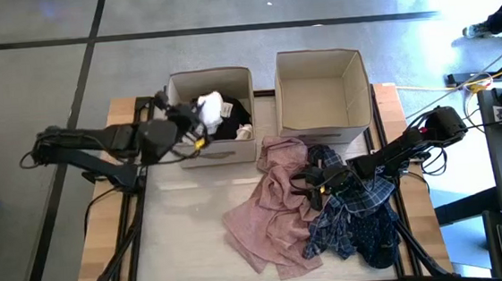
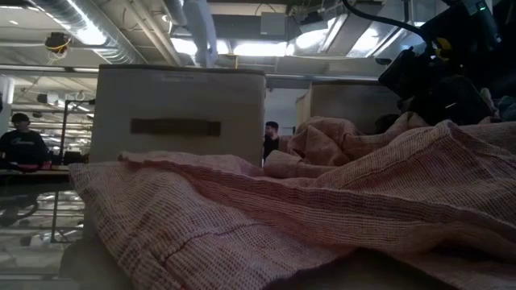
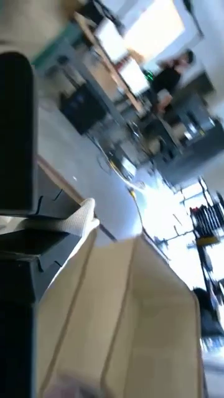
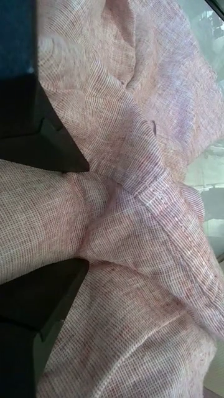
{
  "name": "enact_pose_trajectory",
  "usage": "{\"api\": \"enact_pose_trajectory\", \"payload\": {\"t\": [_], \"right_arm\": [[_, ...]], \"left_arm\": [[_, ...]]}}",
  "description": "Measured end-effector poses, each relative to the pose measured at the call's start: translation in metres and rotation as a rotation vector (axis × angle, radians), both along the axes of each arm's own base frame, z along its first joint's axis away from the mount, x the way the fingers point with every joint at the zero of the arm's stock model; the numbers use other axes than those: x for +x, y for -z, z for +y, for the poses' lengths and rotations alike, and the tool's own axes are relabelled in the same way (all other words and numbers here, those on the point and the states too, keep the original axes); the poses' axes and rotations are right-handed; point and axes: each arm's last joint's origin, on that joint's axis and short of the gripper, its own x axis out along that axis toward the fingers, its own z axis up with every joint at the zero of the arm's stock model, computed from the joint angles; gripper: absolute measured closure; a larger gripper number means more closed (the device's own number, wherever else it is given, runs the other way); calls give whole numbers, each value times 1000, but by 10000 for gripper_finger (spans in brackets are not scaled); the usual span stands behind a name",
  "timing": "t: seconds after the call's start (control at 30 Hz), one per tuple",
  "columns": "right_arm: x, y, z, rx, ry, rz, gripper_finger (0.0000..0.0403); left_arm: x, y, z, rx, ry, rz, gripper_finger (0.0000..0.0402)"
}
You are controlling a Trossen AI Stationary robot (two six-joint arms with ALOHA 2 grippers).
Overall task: Sort clothes
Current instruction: Put the white sock into the left laundry organizer
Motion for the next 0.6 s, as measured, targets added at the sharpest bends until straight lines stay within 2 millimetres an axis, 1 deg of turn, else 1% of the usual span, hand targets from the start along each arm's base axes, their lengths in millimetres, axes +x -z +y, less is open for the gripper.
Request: {"api": "enact_pose_trajectory", "payload": {"t": [0.13, 0.3, 0.4, 0.5, 0.6], "right_arm": [[0, 0, 0, 0, 0, 0, 160], [0, 0, 0, 0, 0, 0, 160], [0, 0, 0, 0, 0, 0, 160], [0, 0, 0, 0, 0, 0, 160], [0, 0, 0, 0, 0, 0, 160]], "left_arm": [[1, 5, 17, -30, -82, 1, 381], [0, 9, 32, -51, -134, 15, 359], [0, 10, 37, -63, -132, 23, 331], [0, 12, 40, -73, -136, 28, 294], [0, 11, 37, -87, -115, 12, 258]]}}
